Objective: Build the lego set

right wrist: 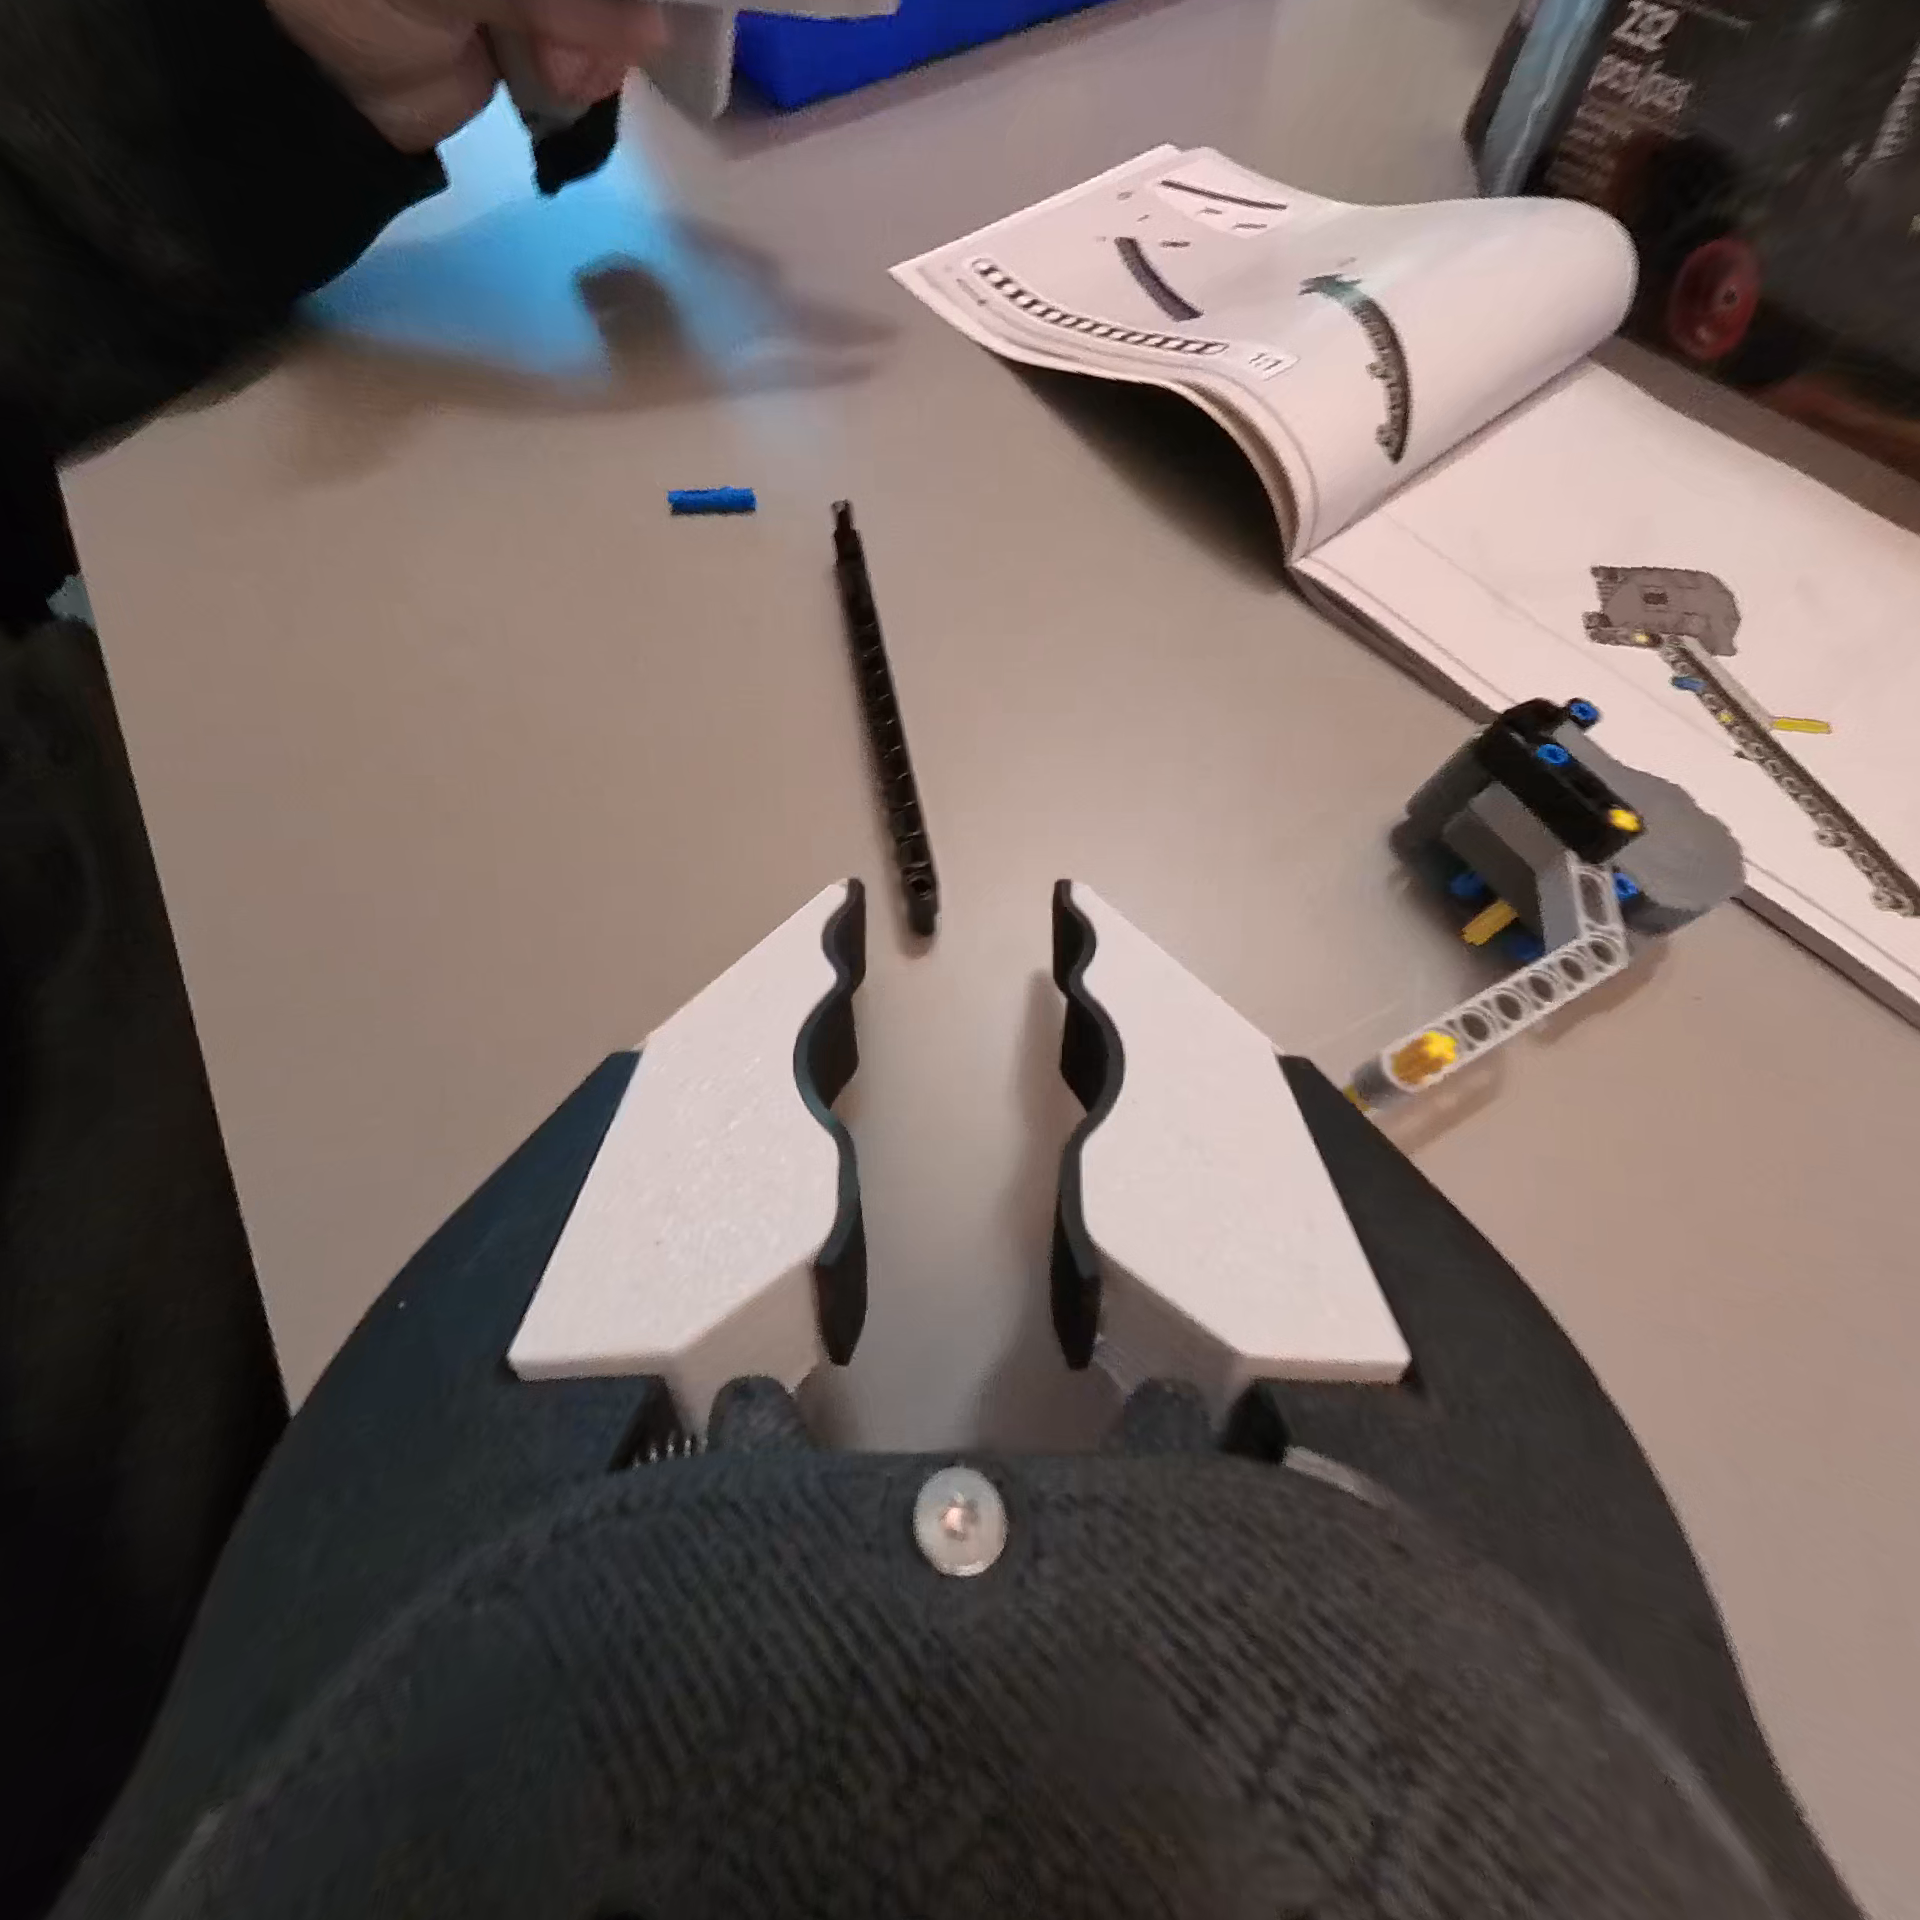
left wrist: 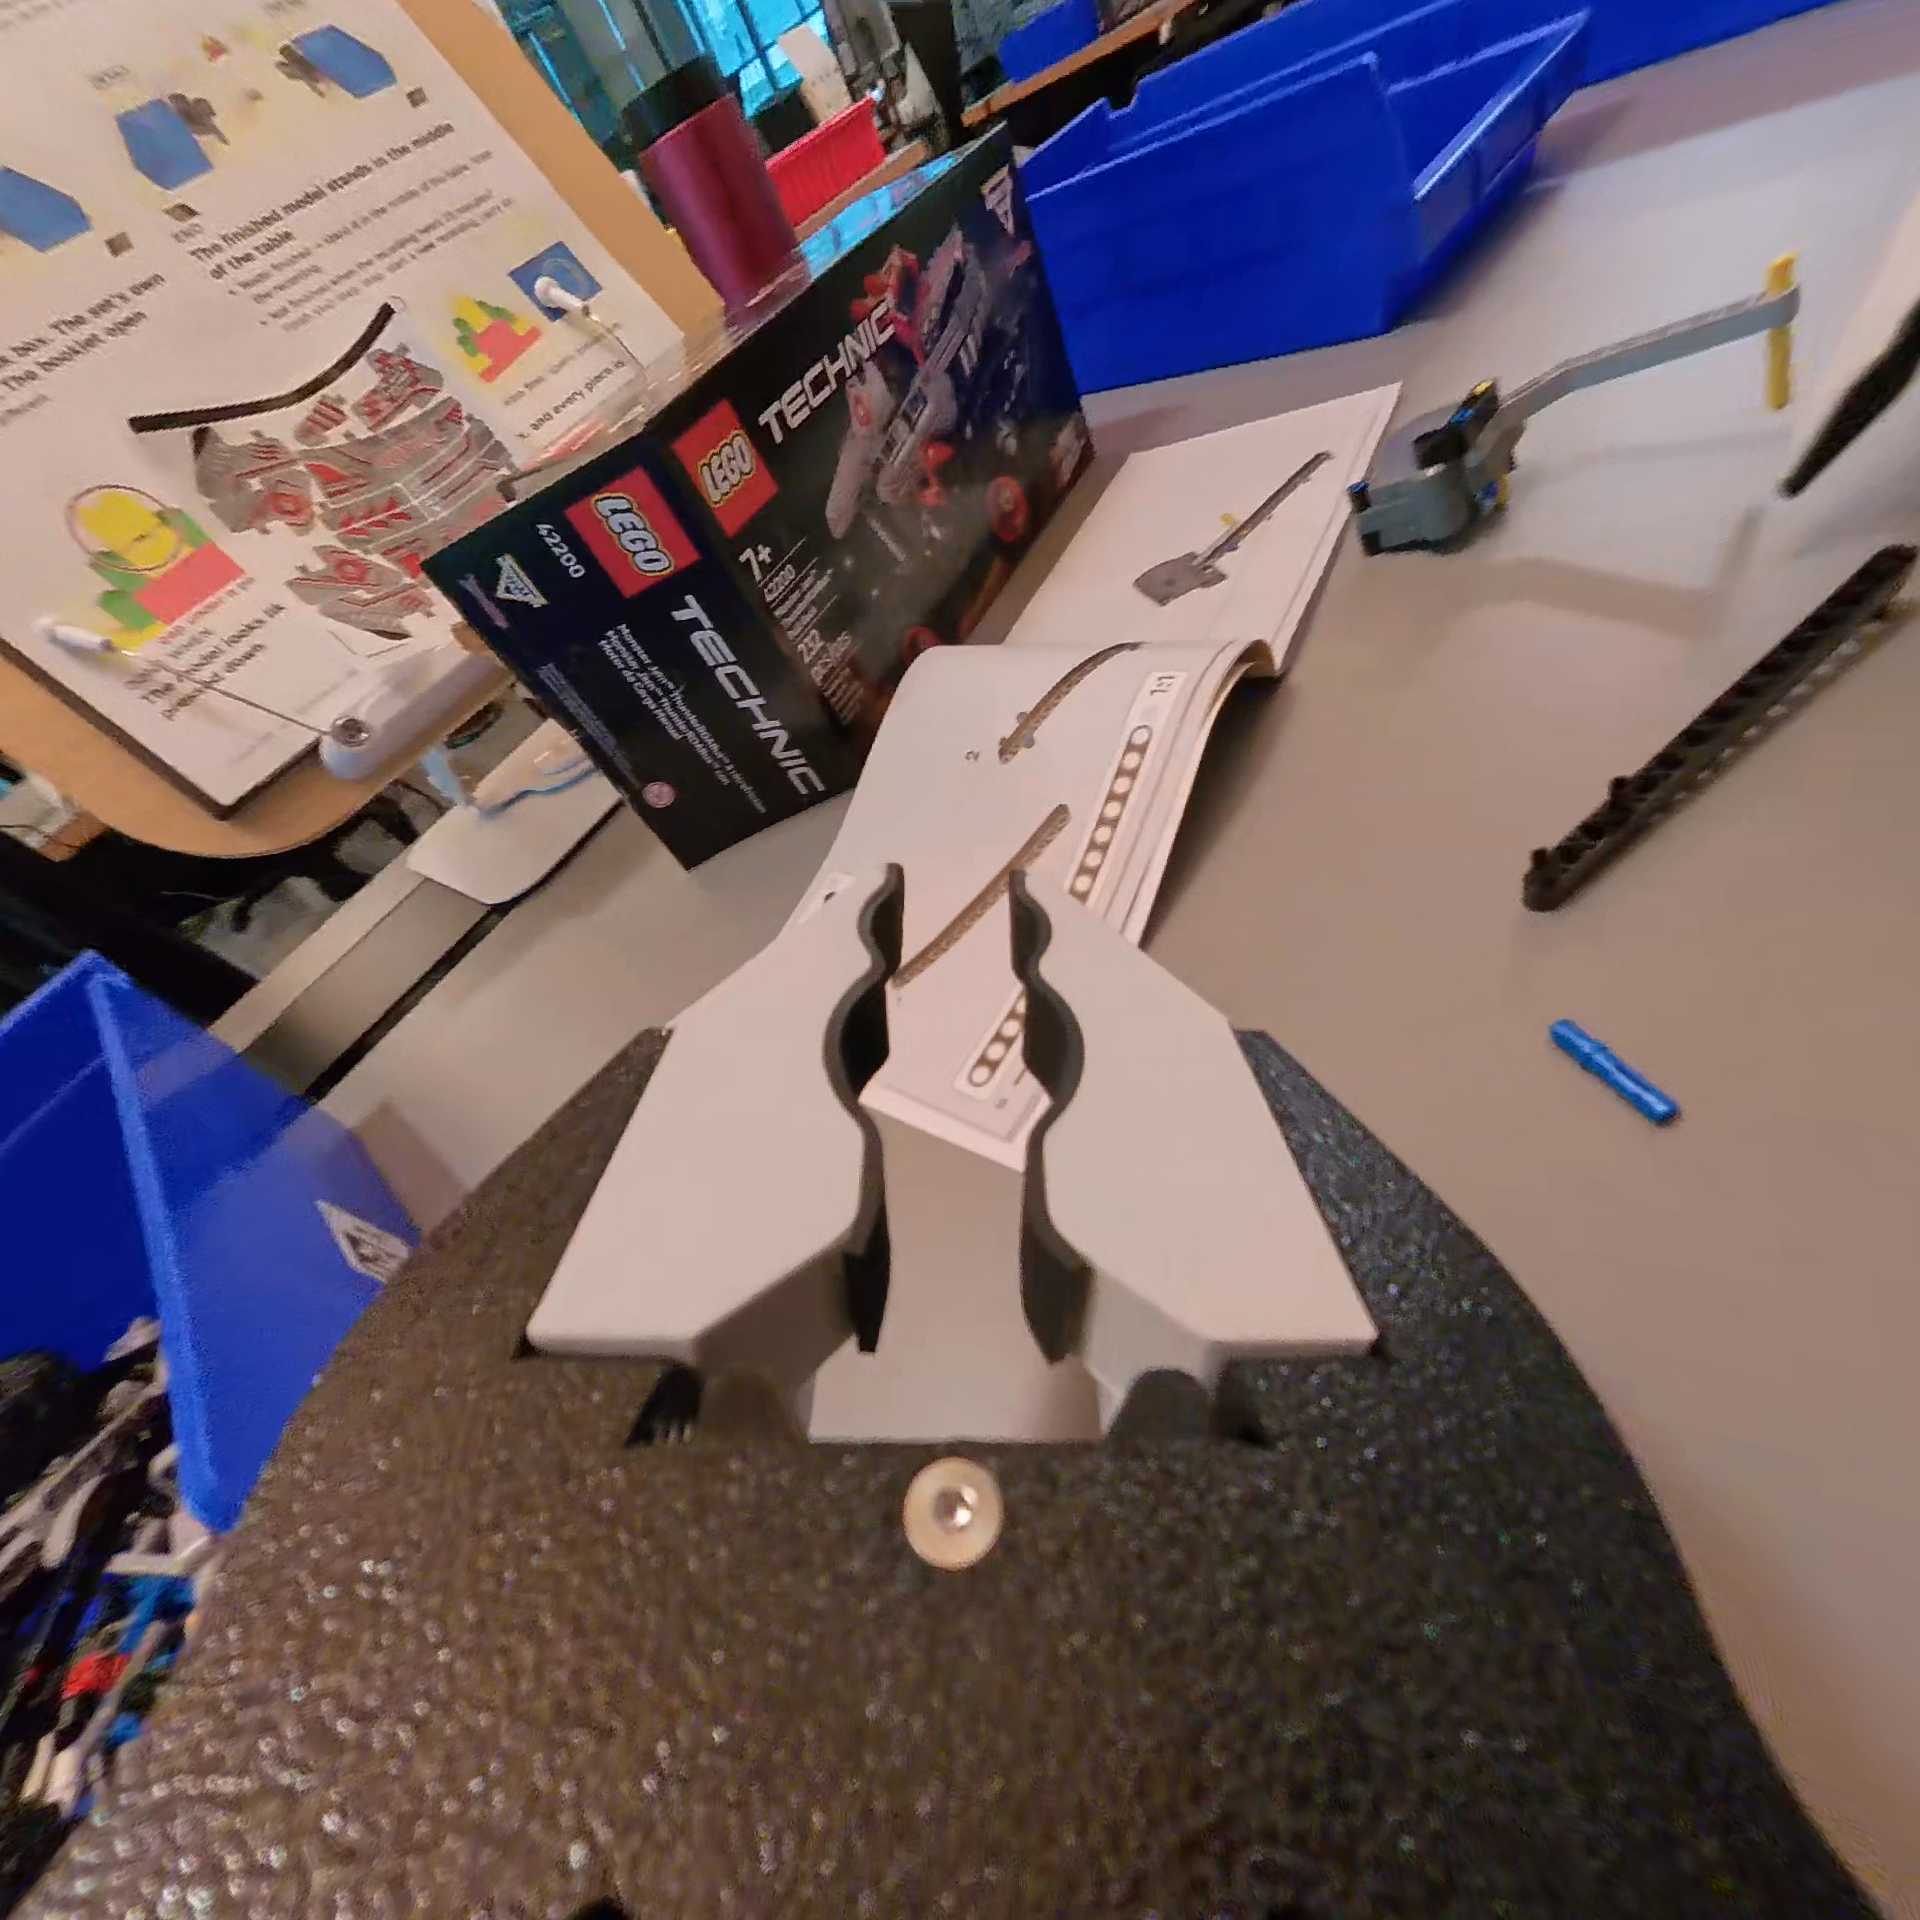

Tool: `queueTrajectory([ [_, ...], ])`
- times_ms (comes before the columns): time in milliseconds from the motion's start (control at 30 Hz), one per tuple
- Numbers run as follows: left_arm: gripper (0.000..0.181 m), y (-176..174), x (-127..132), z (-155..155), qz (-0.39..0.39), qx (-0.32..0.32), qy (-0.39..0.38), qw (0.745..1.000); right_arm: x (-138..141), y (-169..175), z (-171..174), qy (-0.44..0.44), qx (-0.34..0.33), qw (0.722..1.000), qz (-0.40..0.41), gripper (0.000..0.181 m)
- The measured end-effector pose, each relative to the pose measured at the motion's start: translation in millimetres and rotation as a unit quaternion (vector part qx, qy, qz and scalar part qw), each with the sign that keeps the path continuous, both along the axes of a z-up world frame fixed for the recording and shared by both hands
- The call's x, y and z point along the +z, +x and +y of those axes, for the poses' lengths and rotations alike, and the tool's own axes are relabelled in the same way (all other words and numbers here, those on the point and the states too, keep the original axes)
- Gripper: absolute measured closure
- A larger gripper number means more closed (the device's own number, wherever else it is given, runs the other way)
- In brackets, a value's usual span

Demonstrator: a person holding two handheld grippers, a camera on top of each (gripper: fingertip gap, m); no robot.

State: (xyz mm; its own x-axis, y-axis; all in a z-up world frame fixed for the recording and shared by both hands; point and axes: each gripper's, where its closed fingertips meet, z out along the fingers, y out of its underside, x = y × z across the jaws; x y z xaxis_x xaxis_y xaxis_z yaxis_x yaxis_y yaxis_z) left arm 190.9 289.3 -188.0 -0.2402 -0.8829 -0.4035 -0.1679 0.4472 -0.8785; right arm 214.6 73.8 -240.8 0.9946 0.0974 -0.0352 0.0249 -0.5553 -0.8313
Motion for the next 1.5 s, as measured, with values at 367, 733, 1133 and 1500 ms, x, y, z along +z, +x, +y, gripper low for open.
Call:
queueTrajectory([
  [367, 0.167, 5.7, -10.7, -4.5, 0.008, 0.016, 0.097, 0.995, -14.2, 0.5, -1.9, -0.043, -0.006, 0.999, -0.023, 0.153],
  [733, 0.171, 3.6, 2.8, 3.6, -0.034, 0.044, 0.148, 0.987, -20.7, -0.2, -3.9, -0.063, -0.006, 0.998, -0.025, 0.156],
  [1133, 0.172, 4.9, 2.4, 0.8, -0.041, 0.049, 0.197, 0.978, -20.8, -0.4, -3.7, -0.063, -0.006, 0.998, -0.025, 0.156],
  [1500, 0.173, 5.5, -10.1, -11.5, -0.004, 0.013, 0.158, 0.987, -20.9, -0.2, -3.4, -0.063, -0.006, 0.998, -0.023, 0.156],
])
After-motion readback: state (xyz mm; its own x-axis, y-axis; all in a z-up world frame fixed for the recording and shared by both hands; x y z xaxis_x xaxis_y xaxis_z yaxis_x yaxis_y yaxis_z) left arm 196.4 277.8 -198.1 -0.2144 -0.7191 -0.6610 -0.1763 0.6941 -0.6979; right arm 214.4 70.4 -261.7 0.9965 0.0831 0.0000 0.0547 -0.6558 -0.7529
